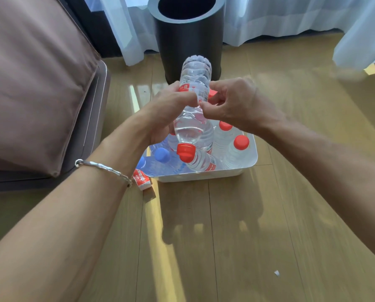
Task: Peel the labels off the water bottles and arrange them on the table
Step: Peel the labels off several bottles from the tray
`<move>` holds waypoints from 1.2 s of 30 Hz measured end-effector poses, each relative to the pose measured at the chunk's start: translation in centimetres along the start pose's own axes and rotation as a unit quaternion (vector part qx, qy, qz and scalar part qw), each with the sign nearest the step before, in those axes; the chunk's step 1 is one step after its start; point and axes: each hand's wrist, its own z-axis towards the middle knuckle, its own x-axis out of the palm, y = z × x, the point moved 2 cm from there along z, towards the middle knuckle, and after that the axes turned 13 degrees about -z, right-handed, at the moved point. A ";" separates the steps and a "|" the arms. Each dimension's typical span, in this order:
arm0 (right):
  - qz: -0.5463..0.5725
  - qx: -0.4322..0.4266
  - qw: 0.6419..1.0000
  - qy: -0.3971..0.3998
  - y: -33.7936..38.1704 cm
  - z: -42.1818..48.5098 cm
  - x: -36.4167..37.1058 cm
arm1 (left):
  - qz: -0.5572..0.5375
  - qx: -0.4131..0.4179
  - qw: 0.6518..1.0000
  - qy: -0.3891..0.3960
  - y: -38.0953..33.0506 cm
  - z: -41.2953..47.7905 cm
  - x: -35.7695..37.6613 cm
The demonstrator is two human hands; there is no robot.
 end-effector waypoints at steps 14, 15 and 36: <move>-0.085 -0.041 0.996 -0.013 1.8 -0.6 0.3 | 0.051 0.017 0.998 -0.022 -0.1 0.0 -0.3; -0.086 -0.045 0.995 -0.013 1.9 -0.6 0.4 | 0.052 0.019 0.998 -0.022 -0.1 0.0 -0.2; 0.583 0.206 0.779 0.104 0.7 0.5 2.5 | -0.102 0.046 0.994 -0.011 -0.8 -0.3 2.4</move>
